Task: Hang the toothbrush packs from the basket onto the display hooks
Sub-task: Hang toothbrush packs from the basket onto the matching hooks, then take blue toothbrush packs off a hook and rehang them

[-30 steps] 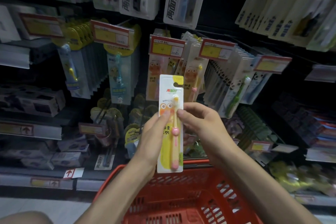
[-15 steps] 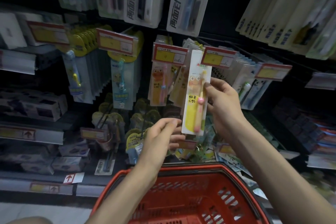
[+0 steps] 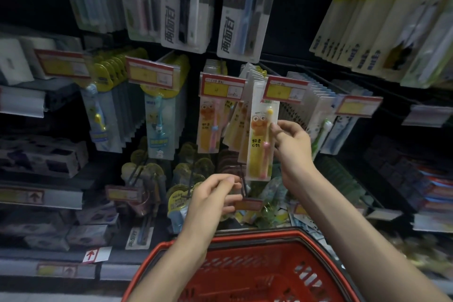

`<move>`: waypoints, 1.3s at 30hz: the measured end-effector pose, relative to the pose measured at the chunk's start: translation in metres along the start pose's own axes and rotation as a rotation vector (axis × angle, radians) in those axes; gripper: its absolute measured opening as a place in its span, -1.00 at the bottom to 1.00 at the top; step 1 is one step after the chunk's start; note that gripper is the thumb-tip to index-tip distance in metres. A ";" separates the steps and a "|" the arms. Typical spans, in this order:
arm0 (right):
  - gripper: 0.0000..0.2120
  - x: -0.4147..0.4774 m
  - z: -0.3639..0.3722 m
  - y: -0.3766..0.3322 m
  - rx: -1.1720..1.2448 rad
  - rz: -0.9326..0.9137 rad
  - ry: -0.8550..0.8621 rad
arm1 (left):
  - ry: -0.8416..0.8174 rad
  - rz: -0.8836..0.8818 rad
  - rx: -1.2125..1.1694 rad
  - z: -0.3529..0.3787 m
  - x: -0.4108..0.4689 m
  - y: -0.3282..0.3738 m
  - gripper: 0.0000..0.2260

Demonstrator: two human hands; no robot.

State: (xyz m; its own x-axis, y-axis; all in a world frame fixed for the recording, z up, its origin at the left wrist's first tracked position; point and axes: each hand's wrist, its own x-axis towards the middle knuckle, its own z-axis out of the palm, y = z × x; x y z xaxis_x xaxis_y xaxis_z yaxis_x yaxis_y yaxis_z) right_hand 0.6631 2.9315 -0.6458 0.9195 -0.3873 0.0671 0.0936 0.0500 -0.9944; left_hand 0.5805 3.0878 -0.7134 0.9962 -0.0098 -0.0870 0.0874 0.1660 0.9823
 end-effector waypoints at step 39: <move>-0.46 -0.101 -0.188 0.156 -1.198 -0.386 -0.526 | -0.103 0.285 1.281 -0.057 -0.058 -0.087 -0.54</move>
State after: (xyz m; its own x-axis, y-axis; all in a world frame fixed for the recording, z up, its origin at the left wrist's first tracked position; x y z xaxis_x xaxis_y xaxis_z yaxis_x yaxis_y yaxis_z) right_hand 0.5130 2.8059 -0.8230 0.9711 0.2120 0.1094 0.2372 -0.9068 -0.3485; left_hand 0.5152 3.1297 -0.8036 0.9711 -0.2141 0.1052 -0.2386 -0.8711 0.4293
